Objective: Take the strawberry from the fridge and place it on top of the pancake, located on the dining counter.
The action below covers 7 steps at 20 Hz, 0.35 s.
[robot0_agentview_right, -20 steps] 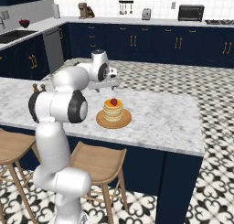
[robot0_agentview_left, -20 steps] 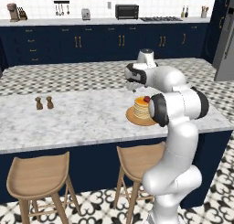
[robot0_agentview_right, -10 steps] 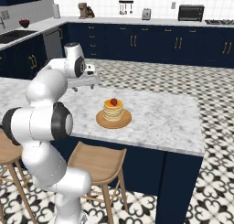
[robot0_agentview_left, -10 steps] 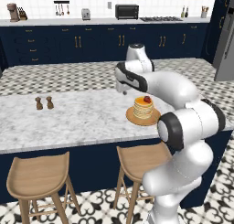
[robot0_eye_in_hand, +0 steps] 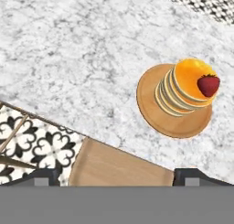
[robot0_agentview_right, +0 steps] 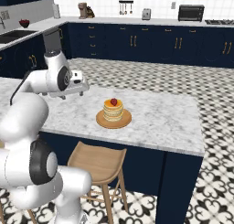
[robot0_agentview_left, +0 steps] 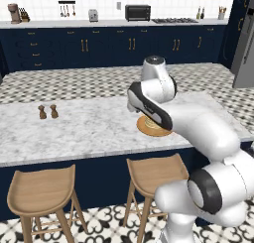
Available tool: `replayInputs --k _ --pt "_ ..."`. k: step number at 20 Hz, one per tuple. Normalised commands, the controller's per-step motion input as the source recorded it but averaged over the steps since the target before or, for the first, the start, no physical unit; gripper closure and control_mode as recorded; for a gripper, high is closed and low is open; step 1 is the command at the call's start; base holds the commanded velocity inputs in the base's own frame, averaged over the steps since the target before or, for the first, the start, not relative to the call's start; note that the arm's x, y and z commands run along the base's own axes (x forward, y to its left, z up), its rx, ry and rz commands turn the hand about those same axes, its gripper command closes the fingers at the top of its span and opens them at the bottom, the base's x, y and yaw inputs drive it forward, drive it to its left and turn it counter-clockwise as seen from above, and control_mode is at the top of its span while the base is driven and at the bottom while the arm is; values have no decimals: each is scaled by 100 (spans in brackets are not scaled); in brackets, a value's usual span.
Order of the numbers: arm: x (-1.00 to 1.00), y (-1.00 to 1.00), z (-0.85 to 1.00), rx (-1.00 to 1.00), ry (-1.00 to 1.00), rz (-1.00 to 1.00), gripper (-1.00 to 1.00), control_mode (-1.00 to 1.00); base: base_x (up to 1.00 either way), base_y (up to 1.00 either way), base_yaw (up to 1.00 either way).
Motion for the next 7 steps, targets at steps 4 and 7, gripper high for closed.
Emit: replayInputs --k 4,7 --pt "-59 10 0 0 -3 7 -100 -100 0 0 0" --pt "-35 29 0 -4 0 5 -100 -100 0 0 0"
